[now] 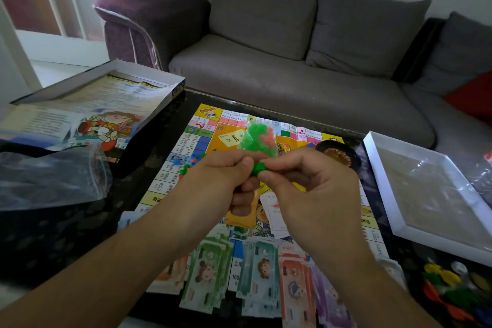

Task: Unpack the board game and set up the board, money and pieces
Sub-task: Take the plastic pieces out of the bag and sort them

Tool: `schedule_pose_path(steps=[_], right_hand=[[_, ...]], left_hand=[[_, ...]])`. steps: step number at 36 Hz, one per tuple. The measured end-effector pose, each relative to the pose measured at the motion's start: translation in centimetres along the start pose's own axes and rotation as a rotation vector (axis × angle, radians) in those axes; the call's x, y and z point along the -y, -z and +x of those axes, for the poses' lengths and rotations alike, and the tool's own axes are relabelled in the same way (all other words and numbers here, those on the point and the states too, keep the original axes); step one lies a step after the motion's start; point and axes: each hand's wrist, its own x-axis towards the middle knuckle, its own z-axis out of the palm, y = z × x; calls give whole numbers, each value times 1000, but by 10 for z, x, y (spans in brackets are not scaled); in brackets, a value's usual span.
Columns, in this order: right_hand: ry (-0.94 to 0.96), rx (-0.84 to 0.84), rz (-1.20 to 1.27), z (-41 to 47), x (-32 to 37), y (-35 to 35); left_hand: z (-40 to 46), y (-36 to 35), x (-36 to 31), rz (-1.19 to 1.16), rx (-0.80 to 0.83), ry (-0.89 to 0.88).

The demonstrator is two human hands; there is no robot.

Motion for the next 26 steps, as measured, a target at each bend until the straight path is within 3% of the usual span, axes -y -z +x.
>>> schedule_pose_path(steps=[4,13,20,26], right_hand=[[42,0,4,-1,-1,-1],[-50,89,62,6,-1,5],[-67,225,-165,-1,4,-8],[-168,269,-388,-1,-5,-14]], left_hand=[[-1,-3,2,-41,-5,2],[-2,-3,-3,-57,-20,126],[1,15,-13,443,66,130],[17,61,-26,754,-204,138]])
